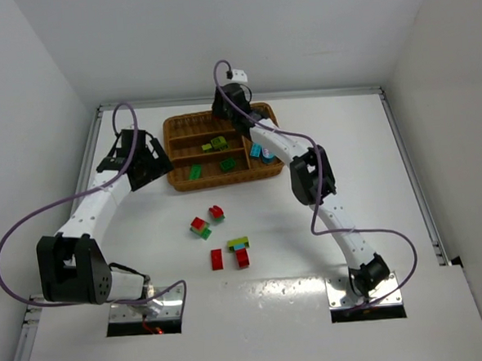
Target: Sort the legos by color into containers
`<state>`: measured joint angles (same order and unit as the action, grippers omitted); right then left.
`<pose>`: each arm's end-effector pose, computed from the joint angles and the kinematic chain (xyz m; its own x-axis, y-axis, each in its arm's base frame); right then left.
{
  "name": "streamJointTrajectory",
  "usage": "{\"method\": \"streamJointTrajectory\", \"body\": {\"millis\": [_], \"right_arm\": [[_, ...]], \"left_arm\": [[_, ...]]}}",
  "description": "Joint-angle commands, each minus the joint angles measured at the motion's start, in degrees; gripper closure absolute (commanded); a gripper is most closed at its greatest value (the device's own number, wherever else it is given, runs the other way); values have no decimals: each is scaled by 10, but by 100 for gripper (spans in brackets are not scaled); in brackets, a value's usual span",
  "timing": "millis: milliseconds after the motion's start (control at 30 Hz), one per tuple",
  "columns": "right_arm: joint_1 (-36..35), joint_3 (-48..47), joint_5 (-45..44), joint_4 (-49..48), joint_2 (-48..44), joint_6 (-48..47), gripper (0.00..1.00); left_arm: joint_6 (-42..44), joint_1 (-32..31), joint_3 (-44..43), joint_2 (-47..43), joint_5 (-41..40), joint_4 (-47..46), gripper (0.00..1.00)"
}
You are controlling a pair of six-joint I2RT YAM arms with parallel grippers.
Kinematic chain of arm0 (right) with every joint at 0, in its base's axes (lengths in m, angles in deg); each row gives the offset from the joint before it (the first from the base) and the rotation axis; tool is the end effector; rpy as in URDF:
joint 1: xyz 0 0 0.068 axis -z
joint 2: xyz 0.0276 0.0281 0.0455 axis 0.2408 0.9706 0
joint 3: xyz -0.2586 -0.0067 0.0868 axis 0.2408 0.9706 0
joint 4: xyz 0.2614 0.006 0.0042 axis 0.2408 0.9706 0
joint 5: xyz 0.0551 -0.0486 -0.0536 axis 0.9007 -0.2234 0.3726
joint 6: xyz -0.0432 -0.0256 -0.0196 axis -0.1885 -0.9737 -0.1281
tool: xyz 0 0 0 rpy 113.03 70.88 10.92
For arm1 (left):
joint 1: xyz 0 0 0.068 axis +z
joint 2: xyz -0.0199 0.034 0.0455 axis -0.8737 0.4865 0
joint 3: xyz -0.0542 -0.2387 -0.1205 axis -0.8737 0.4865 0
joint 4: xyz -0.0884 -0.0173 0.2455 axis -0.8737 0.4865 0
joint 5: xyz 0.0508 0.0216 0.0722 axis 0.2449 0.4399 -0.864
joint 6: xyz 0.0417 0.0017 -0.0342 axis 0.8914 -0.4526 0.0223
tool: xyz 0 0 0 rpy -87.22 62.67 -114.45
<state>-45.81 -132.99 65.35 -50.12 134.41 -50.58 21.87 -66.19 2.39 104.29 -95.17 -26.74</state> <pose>0.5241 0.3138 0.1929 -0.3894 0.4055 -0.8270 -0.0633 0.8840 0.4632 0.2830 -0.0213 0.2727 -0.6203 -0.5223 -0.5852 -0.4383 0.8495 -0.2937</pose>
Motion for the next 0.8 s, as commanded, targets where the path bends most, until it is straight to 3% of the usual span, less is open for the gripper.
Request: {"method": "streamJointTrajectory", "body": {"millis": [0,33,133,333,500,633,767], "right_arm": [[13,-17,27,-41,0,13,48],[13,-17,33,-35,0,13,36],[13,3,40,-35,-34,0,24],[6,123,34,8,-173,-6,24],[-29,363,48,70,-376,-1,24],[-73,626,73,92,-527,25,23],[-110,778,57,133,-646,45,23]], "left_arm": [[-7,-4,4,-11,3,-4,11],[-7,-4,4,-11,3,-4,11],[-7,-4,-1,-4,3,-4,11],[-7,-15,-6,-21,10,-4,11],[-2,-50,4,-46,-3,21,12],[-24,-155,38,-100,-42,69,17],[-112,-265,122,-163,-42,93,25]]}}
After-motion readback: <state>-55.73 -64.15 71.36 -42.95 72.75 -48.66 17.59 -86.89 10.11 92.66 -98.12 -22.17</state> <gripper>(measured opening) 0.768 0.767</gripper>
